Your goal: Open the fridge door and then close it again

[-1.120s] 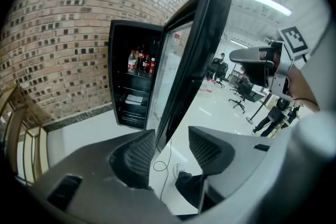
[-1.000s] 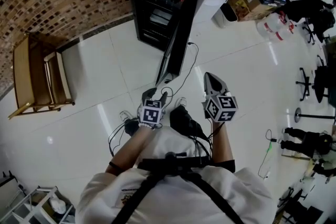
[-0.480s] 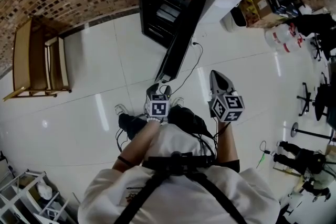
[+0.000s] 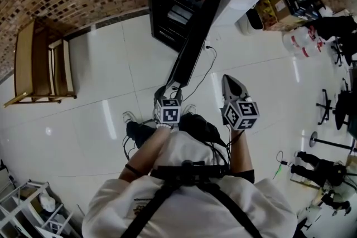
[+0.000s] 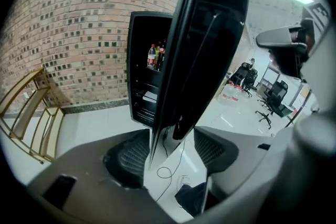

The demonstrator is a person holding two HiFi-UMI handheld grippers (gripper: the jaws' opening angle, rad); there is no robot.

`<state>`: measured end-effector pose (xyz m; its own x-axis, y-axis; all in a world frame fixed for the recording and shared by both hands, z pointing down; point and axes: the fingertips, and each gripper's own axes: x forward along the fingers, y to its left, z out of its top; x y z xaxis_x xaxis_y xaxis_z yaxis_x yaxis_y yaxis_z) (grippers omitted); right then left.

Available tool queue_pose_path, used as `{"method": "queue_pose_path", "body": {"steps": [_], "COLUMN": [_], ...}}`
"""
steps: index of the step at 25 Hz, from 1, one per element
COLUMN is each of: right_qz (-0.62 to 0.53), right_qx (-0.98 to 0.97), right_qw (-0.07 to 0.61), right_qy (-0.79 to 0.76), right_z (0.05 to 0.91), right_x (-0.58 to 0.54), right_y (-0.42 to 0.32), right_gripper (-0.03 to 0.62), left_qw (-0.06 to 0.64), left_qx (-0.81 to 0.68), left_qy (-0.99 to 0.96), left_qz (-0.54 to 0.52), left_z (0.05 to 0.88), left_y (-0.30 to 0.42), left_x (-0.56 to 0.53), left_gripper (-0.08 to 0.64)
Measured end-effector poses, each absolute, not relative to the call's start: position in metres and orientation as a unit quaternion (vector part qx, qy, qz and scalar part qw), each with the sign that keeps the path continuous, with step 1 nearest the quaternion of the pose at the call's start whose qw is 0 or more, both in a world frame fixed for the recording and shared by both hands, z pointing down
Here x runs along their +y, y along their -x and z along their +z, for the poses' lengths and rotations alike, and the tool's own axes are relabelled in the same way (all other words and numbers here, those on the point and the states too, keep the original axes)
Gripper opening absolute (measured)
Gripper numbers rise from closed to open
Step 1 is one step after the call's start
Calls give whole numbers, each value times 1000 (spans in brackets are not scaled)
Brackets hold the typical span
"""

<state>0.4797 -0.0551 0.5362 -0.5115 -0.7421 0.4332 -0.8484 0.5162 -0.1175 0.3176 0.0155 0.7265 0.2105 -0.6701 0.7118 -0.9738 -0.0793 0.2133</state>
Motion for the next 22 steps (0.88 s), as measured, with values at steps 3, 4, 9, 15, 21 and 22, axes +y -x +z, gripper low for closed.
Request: {"method": "queue_pose_path", "body": {"steps": [3,4,9,15,21,22], "right_qz": [161,161,161,162,159,160], "right_qx": [-853,-853,-855,-861,-863,-863], "right_qw": [169,170,172,174,170,169], "right_qy": [-467,-467,-463,-450,-448,-448], "right_z": [536,536,536,537,533,532], "right_x": [-55,-55,-57,-57,-63,-66], "right_y": [-480,-480,-473,-454,-442,-440], "right_gripper": [0,0,0,0,0,0], "left_qw": [322,317,318,315,304,303], "left_qx": [-579,-577,-579,-600,-623,-627], "left_qy": [-712,-715,-711,-695,-678,-675], "left_qz": [232,234,240,240,243,243], "left_z": [727,726,728,728,728,729], "left_y": [-316,-316,-296,-249,-200,-192], "left_x": [10,9,5,-13,-45,-50], "left_gripper": [276,265,230,222,219,219]}}
